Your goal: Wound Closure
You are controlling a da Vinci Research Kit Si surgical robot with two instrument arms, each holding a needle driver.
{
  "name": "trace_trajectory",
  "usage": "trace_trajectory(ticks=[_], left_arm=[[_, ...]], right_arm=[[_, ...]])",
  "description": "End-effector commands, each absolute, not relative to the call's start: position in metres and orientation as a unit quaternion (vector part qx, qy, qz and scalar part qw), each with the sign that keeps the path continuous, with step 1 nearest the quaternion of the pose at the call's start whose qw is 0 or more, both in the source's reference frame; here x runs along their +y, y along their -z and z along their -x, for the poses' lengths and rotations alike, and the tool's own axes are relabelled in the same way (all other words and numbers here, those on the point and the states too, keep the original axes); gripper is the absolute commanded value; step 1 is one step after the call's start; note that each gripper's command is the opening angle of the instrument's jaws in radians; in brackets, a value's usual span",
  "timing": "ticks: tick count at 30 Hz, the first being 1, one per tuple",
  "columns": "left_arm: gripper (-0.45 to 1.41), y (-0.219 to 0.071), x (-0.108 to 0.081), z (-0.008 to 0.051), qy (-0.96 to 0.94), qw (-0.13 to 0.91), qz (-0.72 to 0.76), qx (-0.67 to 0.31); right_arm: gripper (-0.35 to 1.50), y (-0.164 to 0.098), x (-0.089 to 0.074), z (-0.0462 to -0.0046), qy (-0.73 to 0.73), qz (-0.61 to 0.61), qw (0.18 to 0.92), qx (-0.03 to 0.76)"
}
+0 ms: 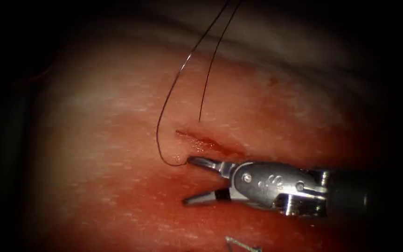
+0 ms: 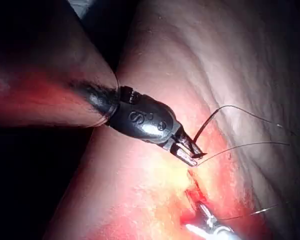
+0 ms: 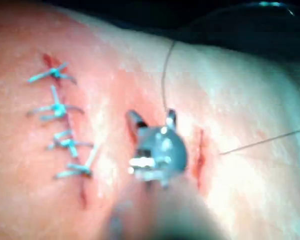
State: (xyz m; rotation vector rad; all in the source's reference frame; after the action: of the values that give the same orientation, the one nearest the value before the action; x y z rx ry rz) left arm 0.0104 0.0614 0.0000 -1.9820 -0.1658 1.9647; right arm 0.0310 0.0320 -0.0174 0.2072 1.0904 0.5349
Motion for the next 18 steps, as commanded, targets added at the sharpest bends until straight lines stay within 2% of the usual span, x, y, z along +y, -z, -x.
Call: trace_trajectory(ticks=[1, 4, 6, 7, 8, 10, 11, 18], left_arm=[[-0.35, -0.0007, 0.0609, -0.0098, -0.692, 0.173, 0.699, -0.059], [-0.35, -0.0007, 0.0608, -0.0098, -0.692, 0.173, 0.698, -0.059], [-0.35, -0.0007, 0.0608, -0.0098, -0.692, 0.173, 0.698, -0.059], [-0.35, -0.0007, 0.0608, -0.0098, -0.692, 0.172, 0.699, -0.06], [-0.35, -0.0007, 0.0607, -0.0097, -0.692, 0.172, 0.699, -0.059], [-0.35, -0.0007, 0.0607, -0.0097, -0.692, 0.172, 0.699, -0.059], [-0.35, -0.0007, 0.0607, -0.0097, -0.692, 0.172, 0.699, -0.059], [-0.35, -0.0007, 0.0607, -0.0097, -0.692, 0.172, 0.699, -0.059]], right_arm=[[1.08, 0.0147, 0.0323, -0.0323, -0.256, -0.085, 0.819, 0.506], [1.08, 0.0131, 0.0321, -0.033, -0.253, -0.081, 0.825, 0.499], [1.01, 0.0123, 0.032, -0.0333, -0.25, -0.082, 0.827, 0.498], [0.9, 0.0117, 0.0319, -0.0337, -0.246, -0.084, 0.827, 0.499], [0.73, 0.0115, 0.0319, -0.0338, -0.243, -0.088, 0.826, 0.501], [-0.14, 0.0113, 0.0316, -0.0336, -0.232, -0.097, 0.829, 0.499], [-0.35, 0.0114, 0.0315, -0.0334, -0.229, -0.1, 0.832, 0.496], [-0.35, 0.0147, 0.0301, -0.0323, -0.236, -0.141, 0.831, 0.483]])
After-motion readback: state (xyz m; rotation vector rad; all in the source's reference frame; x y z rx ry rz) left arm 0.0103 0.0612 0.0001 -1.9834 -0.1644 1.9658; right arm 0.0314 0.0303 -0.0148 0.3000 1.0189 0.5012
